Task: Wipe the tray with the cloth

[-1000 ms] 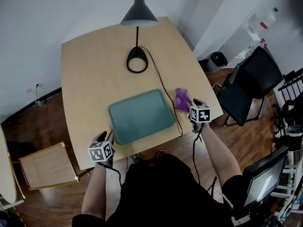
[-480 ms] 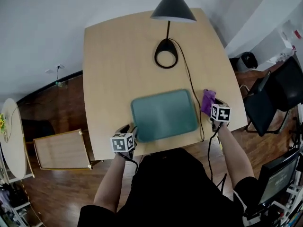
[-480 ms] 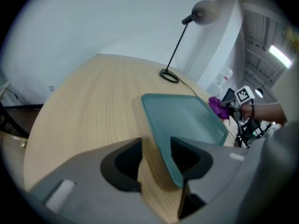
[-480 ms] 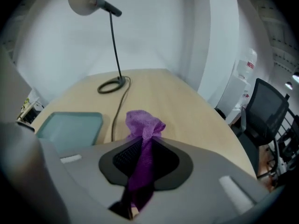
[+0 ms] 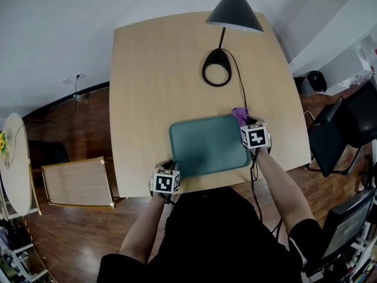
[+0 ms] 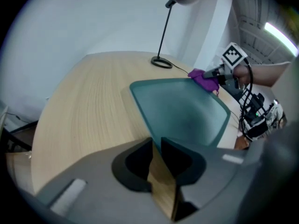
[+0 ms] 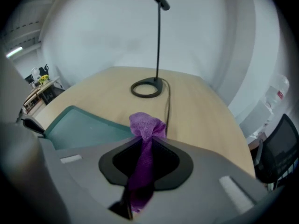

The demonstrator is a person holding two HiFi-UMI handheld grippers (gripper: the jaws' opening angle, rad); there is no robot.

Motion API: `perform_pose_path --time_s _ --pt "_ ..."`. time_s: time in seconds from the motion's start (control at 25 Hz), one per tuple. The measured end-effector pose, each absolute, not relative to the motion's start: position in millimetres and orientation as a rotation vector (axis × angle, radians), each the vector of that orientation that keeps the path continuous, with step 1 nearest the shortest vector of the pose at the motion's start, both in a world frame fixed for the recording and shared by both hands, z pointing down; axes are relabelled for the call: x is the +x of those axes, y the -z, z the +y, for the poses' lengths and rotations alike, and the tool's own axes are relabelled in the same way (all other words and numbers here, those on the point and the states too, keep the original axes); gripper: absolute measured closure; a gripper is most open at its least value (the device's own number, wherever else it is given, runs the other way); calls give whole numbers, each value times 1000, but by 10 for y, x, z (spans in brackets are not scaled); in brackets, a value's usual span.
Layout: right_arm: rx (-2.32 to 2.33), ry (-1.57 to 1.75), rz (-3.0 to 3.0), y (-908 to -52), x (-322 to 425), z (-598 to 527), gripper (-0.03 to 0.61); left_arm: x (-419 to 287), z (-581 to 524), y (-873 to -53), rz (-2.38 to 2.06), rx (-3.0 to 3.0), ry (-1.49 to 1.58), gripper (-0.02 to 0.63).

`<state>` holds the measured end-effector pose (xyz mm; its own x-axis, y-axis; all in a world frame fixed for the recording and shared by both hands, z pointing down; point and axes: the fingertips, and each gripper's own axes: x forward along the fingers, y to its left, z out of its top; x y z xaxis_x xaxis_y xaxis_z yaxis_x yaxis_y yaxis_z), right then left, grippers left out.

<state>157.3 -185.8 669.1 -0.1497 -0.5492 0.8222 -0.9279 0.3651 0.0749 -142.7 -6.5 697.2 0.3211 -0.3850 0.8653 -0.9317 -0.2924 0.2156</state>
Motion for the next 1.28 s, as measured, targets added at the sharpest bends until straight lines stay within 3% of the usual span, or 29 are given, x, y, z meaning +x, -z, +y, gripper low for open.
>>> perform_pose_path --time_s 0.56,0.8,1.0,1.28 --pt "892 -802 -2046 -6865 -969 -1595 515 -1401 -79 -7064 -1157 1838 -900 534" --pt "810 -1004 -2077 -6924 -1591 -1385 515 -1408 -78 -7081 -1144 1854 -912 531" --pt "837 -965 -2083 -6893 -1369 -1430 514 -1461 -75 -7092 -1147 1841 -919 531" --pt "1060 -881 -1973 -6886 -14 -1641 514 -1413 -77 -6995 -1132 1802 -912 531"
